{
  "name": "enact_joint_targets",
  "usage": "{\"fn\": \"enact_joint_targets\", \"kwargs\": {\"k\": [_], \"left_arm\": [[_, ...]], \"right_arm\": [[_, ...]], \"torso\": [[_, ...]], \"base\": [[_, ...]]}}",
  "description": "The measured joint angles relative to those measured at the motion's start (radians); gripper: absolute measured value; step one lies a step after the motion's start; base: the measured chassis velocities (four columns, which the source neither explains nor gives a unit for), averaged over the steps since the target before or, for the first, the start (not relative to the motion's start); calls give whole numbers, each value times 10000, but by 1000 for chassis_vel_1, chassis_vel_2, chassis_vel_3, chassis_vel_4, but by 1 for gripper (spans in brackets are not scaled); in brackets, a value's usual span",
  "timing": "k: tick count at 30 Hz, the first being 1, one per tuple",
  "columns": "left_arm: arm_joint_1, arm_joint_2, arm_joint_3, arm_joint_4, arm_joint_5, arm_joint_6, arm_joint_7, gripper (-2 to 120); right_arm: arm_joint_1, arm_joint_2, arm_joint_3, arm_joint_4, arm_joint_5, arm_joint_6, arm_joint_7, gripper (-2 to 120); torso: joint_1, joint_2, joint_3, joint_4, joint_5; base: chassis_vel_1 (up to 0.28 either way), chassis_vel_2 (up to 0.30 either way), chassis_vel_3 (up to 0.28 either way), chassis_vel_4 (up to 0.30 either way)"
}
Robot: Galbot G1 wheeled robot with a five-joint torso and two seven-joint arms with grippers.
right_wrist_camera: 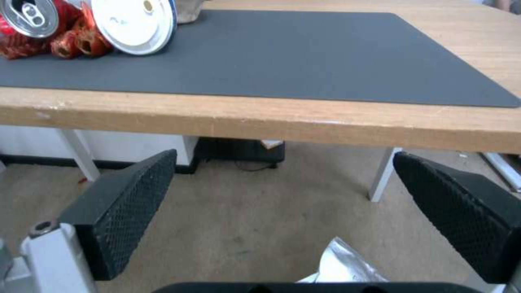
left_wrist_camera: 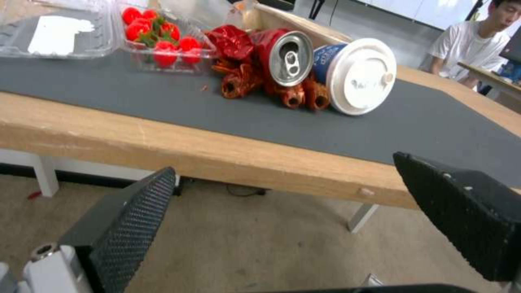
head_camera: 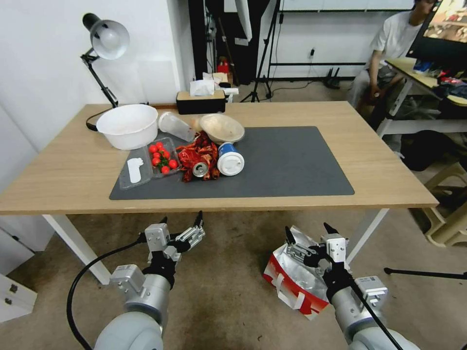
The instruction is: Pick up the food delivery bag from the floor and place it on the table.
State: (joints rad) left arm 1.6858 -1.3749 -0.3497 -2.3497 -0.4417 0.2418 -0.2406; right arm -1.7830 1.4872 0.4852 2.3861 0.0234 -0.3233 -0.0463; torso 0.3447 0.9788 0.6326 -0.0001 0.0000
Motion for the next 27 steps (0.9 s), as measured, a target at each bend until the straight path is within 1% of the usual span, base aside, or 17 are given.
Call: {"fn": "enact_joint_targets", "kwargs": {"k": [3, 6, 8, 9, 15, 20, 25, 27], "left_arm": [[-7, 0, 1, 0, 7, 0, 1, 100], [-14, -3, 6, 2, 12, 3, 3, 100], [-18, -21, 23, 22, 32, 11, 9, 100], [-18, -21, 23, 22, 32, 11, 9, 100], [-12, -7, 12, 37, 49, 40, 26, 100], [-7, 135, -106, 87, 35, 60, 102, 100], [-11, 260, -173, 129, 7, 70, 135, 100], [-29, 395, -253, 175, -14, 125, 139, 100]], "right_arm": [[-5, 4, -2, -4, -12, 6, -6, 100], [-7, 0, -1, -5, -14, 7, -6, 100], [-8, -32, 17, -26, -14, 10, -6, 100], [-8, -32, 17, -26, -14, 10, -6, 100], [23, -58, 24, -82, -2, 18, -7, 100], [70, -102, 70, -139, 28, 33, -11, 100], [79, -133, 102, -173, 47, 48, -16, 100], [93, -161, 142, -211, 81, 63, -19, 100]], "torso": [[-89, -203, -113, 0, 0], [-118, -273, -154, 0, 0], [-198, -458, -258, 0, 1], [-198, -458, -258, 0, 1], [-321, -745, -424, 0, 0], [-428, -1007, -574, 0, 0], [-503, -1172, -666, 0, 0], [-575, -1326, -747, 0, 0]], "base": [[0, 0, 0, 0], [0, 0, 0, 0], [0, 0, 0, 0], [0, 0, 0, 0], [0, 0, 0, 0], [0, 0, 0, 0], [0, 0, 0, 0], [0, 0, 0, 0]]}}
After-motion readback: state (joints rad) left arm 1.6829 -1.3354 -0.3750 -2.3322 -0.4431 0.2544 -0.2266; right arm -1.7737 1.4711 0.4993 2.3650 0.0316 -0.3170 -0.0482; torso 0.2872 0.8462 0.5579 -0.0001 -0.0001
